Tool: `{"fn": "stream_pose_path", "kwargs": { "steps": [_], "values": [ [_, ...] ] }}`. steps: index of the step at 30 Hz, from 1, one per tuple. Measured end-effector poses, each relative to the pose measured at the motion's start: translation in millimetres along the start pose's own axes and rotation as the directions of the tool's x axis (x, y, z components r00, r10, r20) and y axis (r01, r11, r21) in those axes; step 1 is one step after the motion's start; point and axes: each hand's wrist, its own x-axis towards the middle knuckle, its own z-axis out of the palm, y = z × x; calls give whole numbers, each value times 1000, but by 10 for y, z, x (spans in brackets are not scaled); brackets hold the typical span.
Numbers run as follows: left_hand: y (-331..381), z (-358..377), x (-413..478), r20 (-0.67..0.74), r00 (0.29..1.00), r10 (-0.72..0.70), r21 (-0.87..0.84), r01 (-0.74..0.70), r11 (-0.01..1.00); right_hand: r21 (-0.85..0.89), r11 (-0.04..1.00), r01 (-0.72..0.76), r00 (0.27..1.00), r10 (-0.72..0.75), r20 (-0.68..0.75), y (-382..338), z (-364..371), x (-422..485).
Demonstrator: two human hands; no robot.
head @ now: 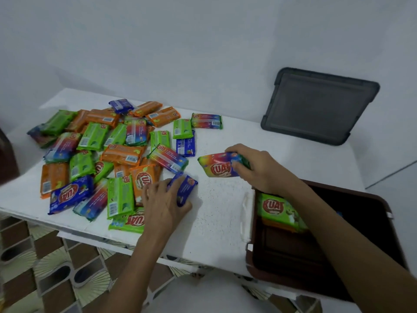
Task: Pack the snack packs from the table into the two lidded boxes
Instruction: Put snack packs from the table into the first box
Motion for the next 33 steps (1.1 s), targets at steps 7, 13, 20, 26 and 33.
{"fn": "stream_pose_path", "kwargs": {
  "steps": [7,13,20,26,33],
  "values": [
    [435,-365,69,-162,980,118,-503,-185,844,130,992,3,968,29,-250,182,-243,-556],
    [792,-518,77,-264,961,75,-755,-255,604,293,955,-47,938,143,-316,364,-416,-1028],
    [1084,-483,96,-177,980,96,-864,-201,461,515,848,-127,949,255,-187,650,-419,-1409],
    [1280,-413,129,-68,979,194,-896,-145,419,601,777,-188,925,345,-156,868,-196,-1396],
    [1435,-334,146,1,965,261,-900,-113,422,471,830,-300,891,420,-174,993,77,-1273]
  ]
}}
